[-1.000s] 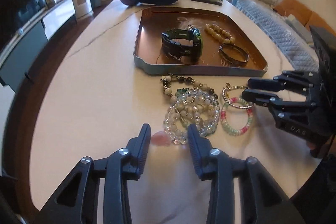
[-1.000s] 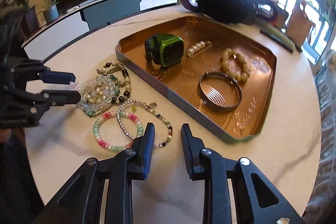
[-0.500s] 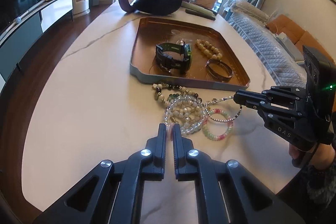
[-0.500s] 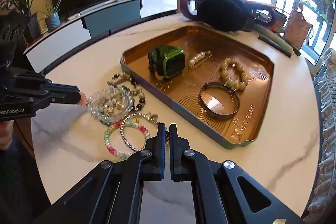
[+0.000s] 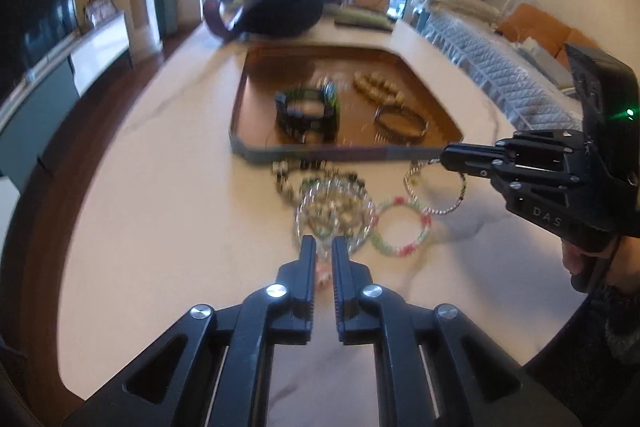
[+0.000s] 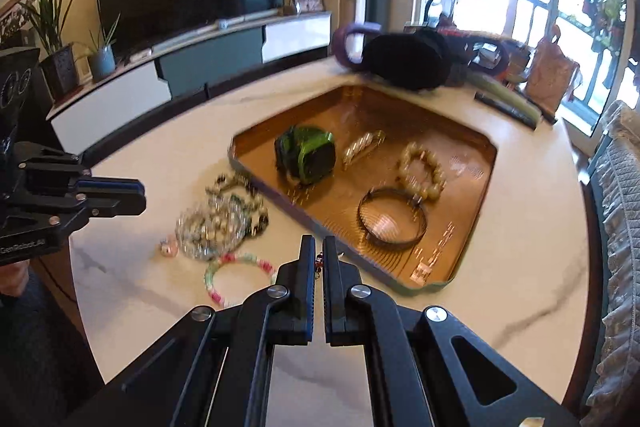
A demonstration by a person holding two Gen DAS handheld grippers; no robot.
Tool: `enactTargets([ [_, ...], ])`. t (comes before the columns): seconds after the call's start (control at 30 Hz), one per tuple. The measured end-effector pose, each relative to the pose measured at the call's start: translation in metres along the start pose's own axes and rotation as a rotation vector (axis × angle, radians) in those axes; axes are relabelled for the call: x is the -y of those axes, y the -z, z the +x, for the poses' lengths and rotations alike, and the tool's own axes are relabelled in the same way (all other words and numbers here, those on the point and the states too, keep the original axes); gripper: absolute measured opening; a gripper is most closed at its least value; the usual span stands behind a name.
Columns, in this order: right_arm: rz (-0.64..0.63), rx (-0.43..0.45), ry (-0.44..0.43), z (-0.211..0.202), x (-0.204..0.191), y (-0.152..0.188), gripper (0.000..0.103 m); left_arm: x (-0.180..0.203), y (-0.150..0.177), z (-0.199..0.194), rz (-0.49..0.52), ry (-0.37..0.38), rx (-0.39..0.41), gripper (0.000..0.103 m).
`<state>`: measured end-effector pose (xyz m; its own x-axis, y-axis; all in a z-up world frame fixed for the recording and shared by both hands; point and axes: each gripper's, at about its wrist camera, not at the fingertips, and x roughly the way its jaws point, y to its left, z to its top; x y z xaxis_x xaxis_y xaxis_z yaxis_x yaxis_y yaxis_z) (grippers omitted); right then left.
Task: Organize jewelry
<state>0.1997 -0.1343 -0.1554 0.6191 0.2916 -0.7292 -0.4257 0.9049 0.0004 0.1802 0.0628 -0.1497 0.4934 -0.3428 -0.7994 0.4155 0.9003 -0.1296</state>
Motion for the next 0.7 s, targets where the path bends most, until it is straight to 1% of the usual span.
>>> enactTargets([
  [0.03,-0.001,-0.02,-0.006,0.003,0.0,0.002,0.003,-0.004,0.003,0.004,-0.022,-0.003,-0.02,0.022],
  [0.07,-0.003,-0.039,-0.015,0.007,0.0,0.004,0.003,-0.007,0.005,0.007,-0.035,0.003,-0.037,0.04],
  [0.13,-0.004,-0.061,-0.017,0.009,0.0,0.009,0.003,-0.008,0.009,0.01,-0.036,0.003,-0.052,0.061],
  [0.23,0.006,-0.072,-0.021,0.01,0.003,0.013,0.003,-0.003,0.011,0.013,-0.014,0.007,-0.058,0.062],
  [0.37,0.01,-0.087,-0.017,0.015,0.006,0.014,0.003,0.004,0.015,0.024,0.018,0.001,-0.09,0.062],
  [0.43,0.017,-0.083,-0.01,0.018,0.007,0.015,0.003,0.012,0.016,0.026,0.072,-0.033,-0.078,0.06],
  [0.5,0.017,-0.088,0.0,0.022,0.009,0.016,0.003,0.017,0.017,0.028,0.106,-0.057,-0.067,0.057],
  [0.53,0.017,-0.094,0.002,0.024,0.009,0.017,0.005,0.017,0.017,0.027,0.11,-0.053,-0.063,0.051],
  [0.57,0.019,-0.097,0.004,0.026,0.01,0.017,0.007,0.016,0.016,0.027,0.111,-0.049,-0.061,0.041],
  [0.6,0.021,-0.101,0.004,0.028,0.011,0.016,0.007,0.014,0.015,0.026,0.109,-0.043,-0.06,0.034],
  [0.63,0.021,-0.1,0.003,0.029,0.011,0.016,0.009,0.011,0.014,0.026,0.101,-0.038,-0.062,0.019],
  [0.7,0.009,-0.095,0.016,0.031,0.01,0.015,0.018,0.002,0.01,0.025,0.059,0.005,-0.076,0.02],
])
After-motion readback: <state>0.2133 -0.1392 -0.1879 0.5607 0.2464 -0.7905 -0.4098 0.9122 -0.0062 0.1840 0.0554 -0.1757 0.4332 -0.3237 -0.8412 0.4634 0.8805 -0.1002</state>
